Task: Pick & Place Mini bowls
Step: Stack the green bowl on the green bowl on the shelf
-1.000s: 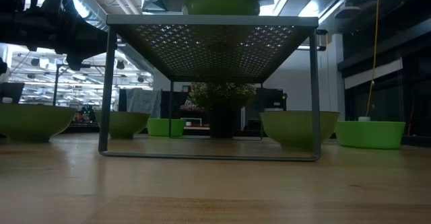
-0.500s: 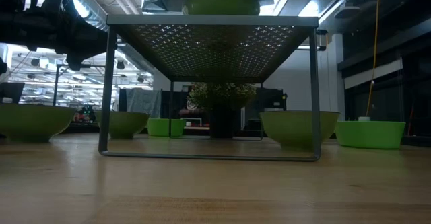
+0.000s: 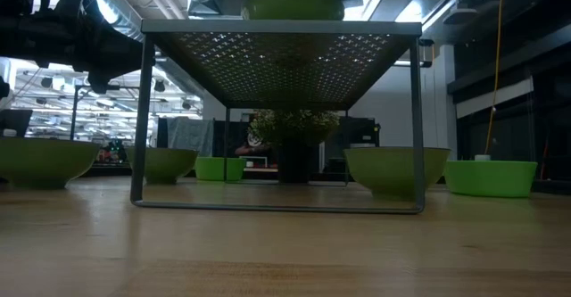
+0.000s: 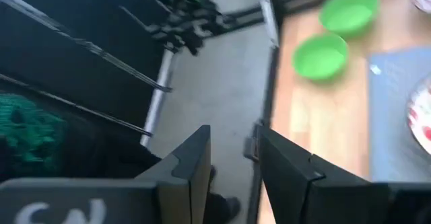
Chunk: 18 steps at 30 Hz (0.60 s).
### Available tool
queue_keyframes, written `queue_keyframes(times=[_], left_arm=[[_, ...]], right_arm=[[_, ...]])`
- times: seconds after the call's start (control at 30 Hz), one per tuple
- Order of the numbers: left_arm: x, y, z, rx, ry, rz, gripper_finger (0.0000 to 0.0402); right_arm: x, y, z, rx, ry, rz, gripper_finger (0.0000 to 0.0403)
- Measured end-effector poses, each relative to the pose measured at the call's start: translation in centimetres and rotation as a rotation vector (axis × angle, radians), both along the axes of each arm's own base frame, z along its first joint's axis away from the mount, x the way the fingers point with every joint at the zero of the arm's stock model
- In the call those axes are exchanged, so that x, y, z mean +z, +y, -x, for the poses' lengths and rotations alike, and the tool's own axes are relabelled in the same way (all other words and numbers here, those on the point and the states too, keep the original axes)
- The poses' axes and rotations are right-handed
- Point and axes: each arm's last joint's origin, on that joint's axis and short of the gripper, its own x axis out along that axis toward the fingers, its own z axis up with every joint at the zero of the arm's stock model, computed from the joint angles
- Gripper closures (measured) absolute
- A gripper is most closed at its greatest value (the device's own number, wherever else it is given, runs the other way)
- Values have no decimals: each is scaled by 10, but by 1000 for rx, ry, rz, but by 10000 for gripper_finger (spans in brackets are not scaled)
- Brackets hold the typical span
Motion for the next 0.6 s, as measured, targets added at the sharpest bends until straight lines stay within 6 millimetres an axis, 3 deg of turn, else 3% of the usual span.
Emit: queue_keyframes(times=[0.6], left_arm=[[0,0,0,-1,0,0,295]], right_arm=[[-29,1,20,-419,302,258,280]])
